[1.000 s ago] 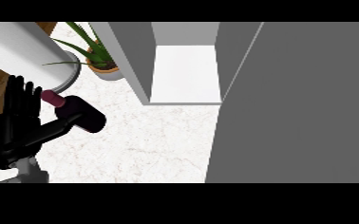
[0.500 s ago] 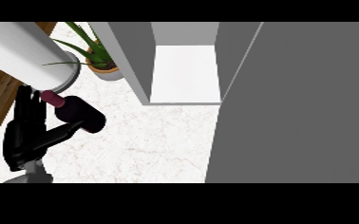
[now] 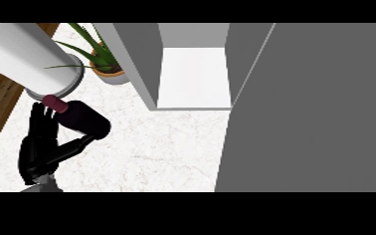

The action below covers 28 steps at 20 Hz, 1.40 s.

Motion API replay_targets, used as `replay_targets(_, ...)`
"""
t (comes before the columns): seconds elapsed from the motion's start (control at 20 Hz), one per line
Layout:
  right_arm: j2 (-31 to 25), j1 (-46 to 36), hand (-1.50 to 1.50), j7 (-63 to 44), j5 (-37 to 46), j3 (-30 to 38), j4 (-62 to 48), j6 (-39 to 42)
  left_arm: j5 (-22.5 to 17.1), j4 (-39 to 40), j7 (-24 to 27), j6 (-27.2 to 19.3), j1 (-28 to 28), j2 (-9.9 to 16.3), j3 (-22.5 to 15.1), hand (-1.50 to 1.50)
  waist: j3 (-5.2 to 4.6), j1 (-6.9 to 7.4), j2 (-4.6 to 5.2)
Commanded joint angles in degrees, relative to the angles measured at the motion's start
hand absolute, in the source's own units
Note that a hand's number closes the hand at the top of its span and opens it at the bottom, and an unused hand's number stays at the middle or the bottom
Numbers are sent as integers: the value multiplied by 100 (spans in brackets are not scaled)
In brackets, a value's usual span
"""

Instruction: Pick up the wine, place it into the cabinet and close the cabinet

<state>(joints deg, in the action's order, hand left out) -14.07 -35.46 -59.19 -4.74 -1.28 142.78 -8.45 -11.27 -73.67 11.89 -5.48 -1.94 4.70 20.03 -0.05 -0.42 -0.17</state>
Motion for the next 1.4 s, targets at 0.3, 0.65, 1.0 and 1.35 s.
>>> replay_targets(0.3,-63,10,-150,-602,-562,160,612,-58,-268,1576,1043,331,-508,-35,234,-150,-1,-21,5)
replay_targets(0.65,-114,-212,-150,-655,-511,245,486,-147,-544,3035,1688,1099,-948,425,531,-150,-4,-32,11)
replay_targets(1.0,-54,-407,-150,-644,-280,24,327,-313,-369,3954,2340,1108,-1367,531,485,-150,-5,-18,12)
replay_targets(1.35,-72,93,-150,-326,-546,198,444,-120,-704,4664,2506,1783,-1821,890,728,150,-4,-42,26)
